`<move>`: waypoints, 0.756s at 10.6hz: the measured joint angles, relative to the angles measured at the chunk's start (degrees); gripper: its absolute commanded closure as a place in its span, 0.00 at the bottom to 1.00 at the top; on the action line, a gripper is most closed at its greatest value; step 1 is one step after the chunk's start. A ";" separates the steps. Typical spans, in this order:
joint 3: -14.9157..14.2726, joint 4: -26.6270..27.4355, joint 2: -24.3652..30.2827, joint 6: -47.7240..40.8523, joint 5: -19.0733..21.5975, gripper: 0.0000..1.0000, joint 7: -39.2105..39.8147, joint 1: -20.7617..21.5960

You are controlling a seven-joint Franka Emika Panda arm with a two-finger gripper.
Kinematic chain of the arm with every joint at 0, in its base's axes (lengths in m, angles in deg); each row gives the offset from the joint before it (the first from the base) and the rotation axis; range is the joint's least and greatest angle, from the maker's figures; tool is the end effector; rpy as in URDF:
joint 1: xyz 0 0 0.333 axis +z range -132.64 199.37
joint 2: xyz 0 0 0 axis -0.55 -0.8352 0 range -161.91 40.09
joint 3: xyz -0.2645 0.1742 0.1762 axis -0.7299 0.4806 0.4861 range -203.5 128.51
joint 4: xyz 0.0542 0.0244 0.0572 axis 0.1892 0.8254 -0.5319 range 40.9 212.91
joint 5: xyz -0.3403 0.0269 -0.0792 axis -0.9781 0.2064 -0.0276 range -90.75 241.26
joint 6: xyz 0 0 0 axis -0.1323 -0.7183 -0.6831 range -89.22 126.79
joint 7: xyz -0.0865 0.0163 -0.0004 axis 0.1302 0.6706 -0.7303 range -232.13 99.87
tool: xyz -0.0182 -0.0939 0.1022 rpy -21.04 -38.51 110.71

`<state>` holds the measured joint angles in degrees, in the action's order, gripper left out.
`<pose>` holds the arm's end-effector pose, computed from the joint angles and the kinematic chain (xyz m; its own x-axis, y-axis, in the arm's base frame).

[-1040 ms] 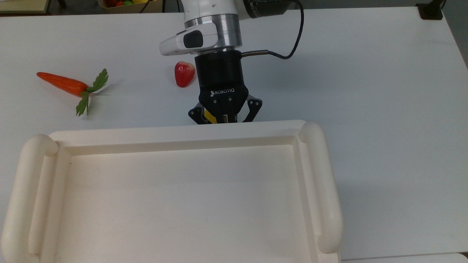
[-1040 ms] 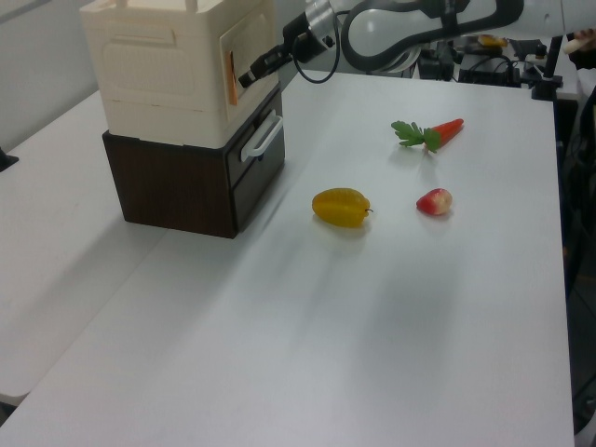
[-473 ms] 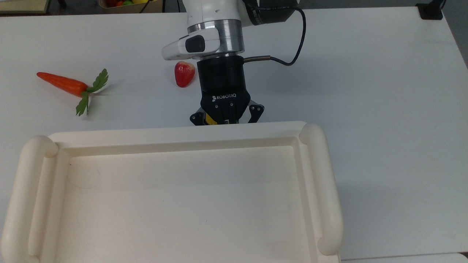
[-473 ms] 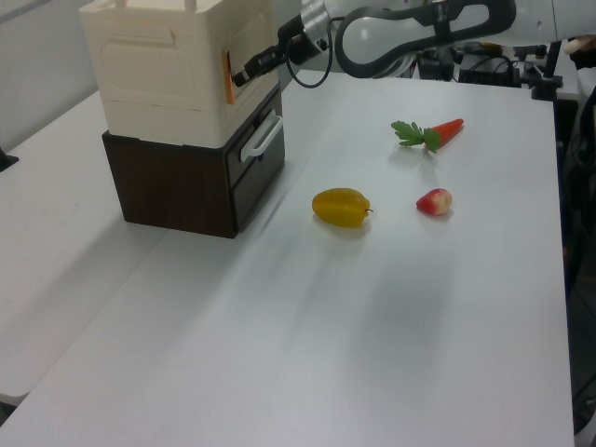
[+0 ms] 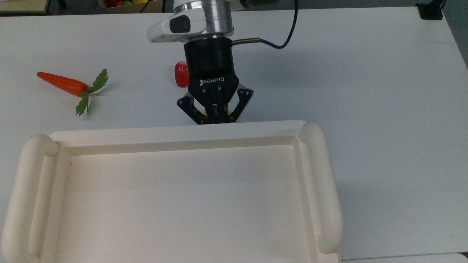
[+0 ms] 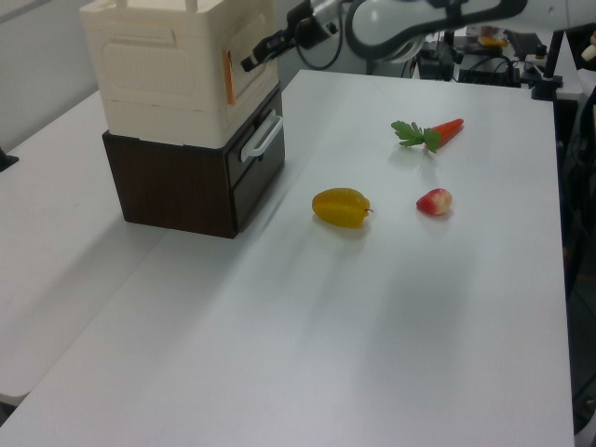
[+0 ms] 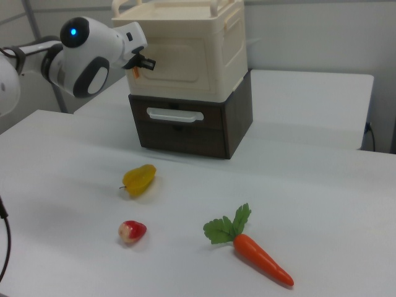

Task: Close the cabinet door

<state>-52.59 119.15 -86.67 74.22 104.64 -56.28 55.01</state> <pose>0.7327 0.1118 0.5925 0.5768 -0.1437 0.8042 0.0835 -0.9689 -0.2330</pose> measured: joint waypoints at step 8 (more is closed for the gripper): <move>-0.22 7.01 19.64 -53.55 -19.03 0.00 -8.78 -9.53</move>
<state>-52.81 126.16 -67.04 20.67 85.62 -65.06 45.49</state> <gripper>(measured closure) 0.775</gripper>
